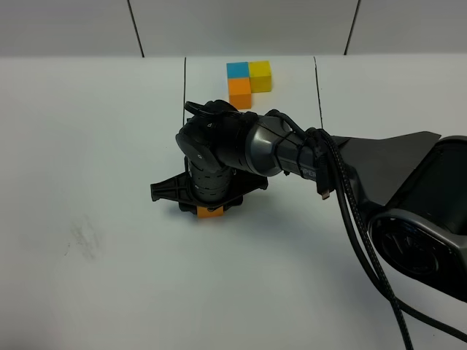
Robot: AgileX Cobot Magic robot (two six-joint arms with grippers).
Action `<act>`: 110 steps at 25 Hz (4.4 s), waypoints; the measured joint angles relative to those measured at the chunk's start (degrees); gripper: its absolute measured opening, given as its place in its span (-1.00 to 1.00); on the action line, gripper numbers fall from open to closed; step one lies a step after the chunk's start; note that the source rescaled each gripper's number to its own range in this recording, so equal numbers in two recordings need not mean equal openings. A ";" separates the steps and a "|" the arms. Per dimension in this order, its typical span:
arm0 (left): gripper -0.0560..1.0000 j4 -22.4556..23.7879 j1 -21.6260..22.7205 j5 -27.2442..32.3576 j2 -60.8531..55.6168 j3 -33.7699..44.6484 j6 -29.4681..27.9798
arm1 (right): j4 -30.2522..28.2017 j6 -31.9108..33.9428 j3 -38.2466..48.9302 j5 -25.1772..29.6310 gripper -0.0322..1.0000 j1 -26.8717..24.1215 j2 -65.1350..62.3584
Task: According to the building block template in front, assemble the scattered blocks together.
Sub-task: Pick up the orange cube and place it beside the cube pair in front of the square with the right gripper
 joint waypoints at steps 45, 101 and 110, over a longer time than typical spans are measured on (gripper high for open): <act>-0.89 0.06 0.00 0.00 0.00 0.00 0.00 | -0.46 -1.24 -0.45 -0.33 0.67 1.22 0.40; -0.89 0.06 0.00 0.00 0.00 0.00 0.00 | -15.62 -14.03 -0.24 11.48 -0.93 -2.64 -14.02; -0.89 0.06 0.00 0.00 0.00 0.00 0.00 | -16.49 -20.41 0.24 17.22 -0.94 -10.50 -15.48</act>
